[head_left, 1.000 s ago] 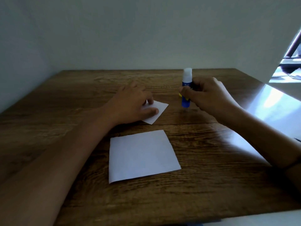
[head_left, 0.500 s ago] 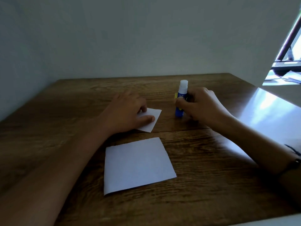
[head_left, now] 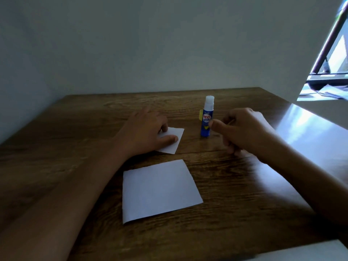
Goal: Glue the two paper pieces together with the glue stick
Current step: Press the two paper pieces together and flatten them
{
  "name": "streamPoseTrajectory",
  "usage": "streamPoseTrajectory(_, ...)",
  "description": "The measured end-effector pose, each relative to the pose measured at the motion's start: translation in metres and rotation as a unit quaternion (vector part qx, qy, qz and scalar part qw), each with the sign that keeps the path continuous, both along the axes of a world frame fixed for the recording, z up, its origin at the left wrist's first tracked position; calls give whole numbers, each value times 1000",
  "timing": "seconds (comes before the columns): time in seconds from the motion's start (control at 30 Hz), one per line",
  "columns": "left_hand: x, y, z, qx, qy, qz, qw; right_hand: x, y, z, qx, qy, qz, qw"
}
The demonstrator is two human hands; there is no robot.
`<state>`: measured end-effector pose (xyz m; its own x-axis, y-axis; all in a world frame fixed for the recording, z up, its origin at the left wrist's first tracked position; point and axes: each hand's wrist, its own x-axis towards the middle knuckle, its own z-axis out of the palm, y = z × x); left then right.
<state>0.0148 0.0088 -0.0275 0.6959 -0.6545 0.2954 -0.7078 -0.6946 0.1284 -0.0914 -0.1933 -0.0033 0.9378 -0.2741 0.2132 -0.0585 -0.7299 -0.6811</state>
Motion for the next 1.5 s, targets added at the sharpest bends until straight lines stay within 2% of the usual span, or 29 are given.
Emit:
streamPoseTrajectory(0.1, -1, -1, 2, 6, -4, 8, 1000, -16, 17, -2, -124, 18, 50, 991)
streamPoseTrajectory(0.23, -5, 0, 3, 0, -14, 10, 1000, -27, 52, 0, -197, 83, 168, 962)
streamPoseTrajectory(0.37, -7, 3, 4, 6, -21, 14, 1000, -27, 67, -2, -285, 82, 220, 929)
streamPoseTrajectory(0.87, -16, 5, 3, -12, -23, 43, 999, -15, 66, 6, -244, 143, 274, 919)
streamPoseTrajectory(0.97, -18, 5, 4, -22, -28, 46, 998, -17, 59, 4, -189, 132, 267, 936)
streamPoseTrajectory(1.03, -20, 5, 6, -24, -18, 55, 998, -20, 51, 3, -75, 121, 235, 961)
streamPoseTrajectory(1.1, -22, 6, 7, -10, -14, 66, 998, -24, 38, 3, 81, 107, 183, 974)
streamPoseTrajectory(1.2, -30, 10, 8, -7, -28, 71, 997, -33, 16, -2, 213, 93, 117, 966)
streamPoseTrajectory(1.37, -62, 8, 10, 38, -48, 112, 992, -39, -1, -6, 337, 60, 76, 936)
streamPoseTrajectory(1.5, -97, 0, 8, 40, -85, 134, 986, -39, -3, -5, 396, 65, 61, 914)
